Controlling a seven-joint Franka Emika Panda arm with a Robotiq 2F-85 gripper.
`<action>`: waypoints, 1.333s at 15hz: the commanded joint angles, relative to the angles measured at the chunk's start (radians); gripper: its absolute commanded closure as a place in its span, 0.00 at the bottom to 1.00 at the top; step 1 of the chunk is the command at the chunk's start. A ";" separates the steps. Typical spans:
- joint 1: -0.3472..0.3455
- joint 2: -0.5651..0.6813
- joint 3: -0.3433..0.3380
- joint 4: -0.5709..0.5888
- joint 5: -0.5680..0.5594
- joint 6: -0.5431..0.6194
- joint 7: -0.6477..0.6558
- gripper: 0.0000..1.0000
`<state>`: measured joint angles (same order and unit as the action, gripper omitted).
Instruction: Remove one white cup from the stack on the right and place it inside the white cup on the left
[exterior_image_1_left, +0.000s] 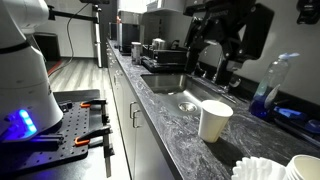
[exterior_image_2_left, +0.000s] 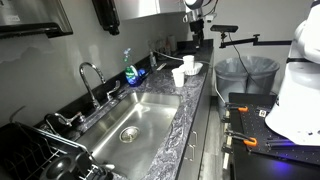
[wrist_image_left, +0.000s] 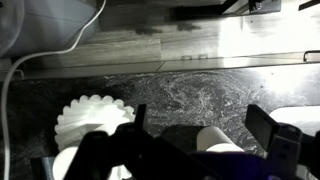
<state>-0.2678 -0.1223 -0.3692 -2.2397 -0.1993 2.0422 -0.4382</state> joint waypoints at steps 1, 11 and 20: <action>-0.020 0.082 -0.016 0.064 0.081 0.054 -0.098 0.00; -0.118 0.331 0.007 0.274 0.223 0.111 -0.143 0.00; -0.207 0.514 0.062 0.485 0.225 0.085 -0.127 0.05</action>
<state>-0.4398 0.3317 -0.3347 -1.8390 0.0096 2.1556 -0.5497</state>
